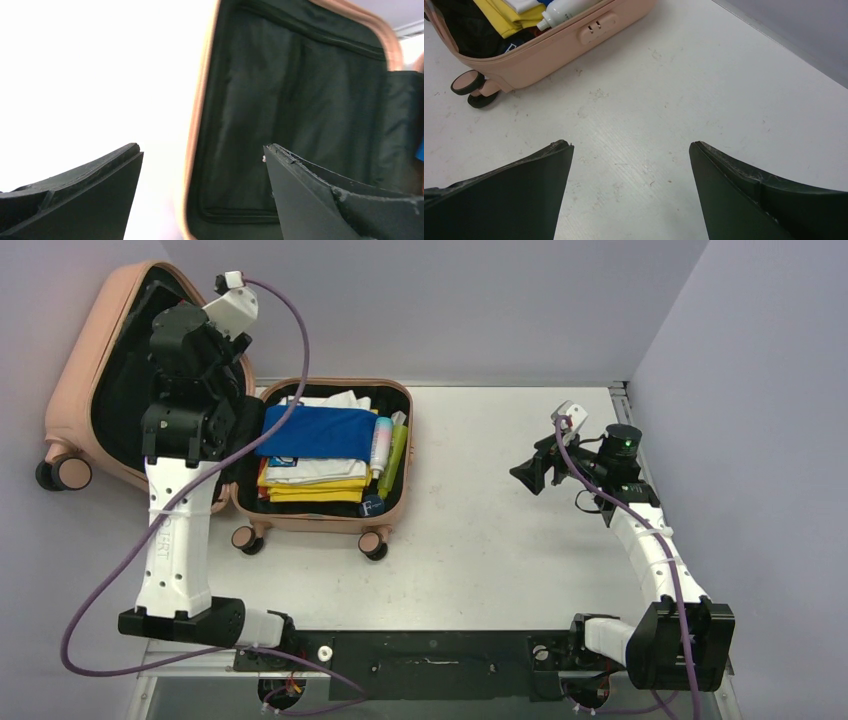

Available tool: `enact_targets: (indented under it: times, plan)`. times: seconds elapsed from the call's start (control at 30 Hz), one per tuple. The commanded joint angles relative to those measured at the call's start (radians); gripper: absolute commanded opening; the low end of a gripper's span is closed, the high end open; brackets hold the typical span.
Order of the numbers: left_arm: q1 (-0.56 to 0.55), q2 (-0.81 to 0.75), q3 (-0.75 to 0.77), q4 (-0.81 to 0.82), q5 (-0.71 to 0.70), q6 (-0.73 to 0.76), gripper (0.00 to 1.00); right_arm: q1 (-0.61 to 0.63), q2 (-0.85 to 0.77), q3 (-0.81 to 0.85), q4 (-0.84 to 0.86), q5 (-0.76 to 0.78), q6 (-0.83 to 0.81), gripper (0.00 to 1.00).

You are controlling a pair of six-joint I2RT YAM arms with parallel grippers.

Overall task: Pack the luggage
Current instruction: Close the luggage at the center of the board.

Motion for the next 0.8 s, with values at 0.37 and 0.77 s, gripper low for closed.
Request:
enact_targets:
  times: [0.37, 0.77]
  plan:
    - [0.333, 0.226, 0.419, -0.168, 0.163, 0.044, 0.96, 0.007, -0.017, 0.035, 0.039, -0.041, 0.004, 0.9]
    - [0.422, 0.256, 0.395, -0.295, 0.428, -0.096, 0.98, 0.005, -0.011, 0.035, 0.042, -0.033, 0.005, 0.9]
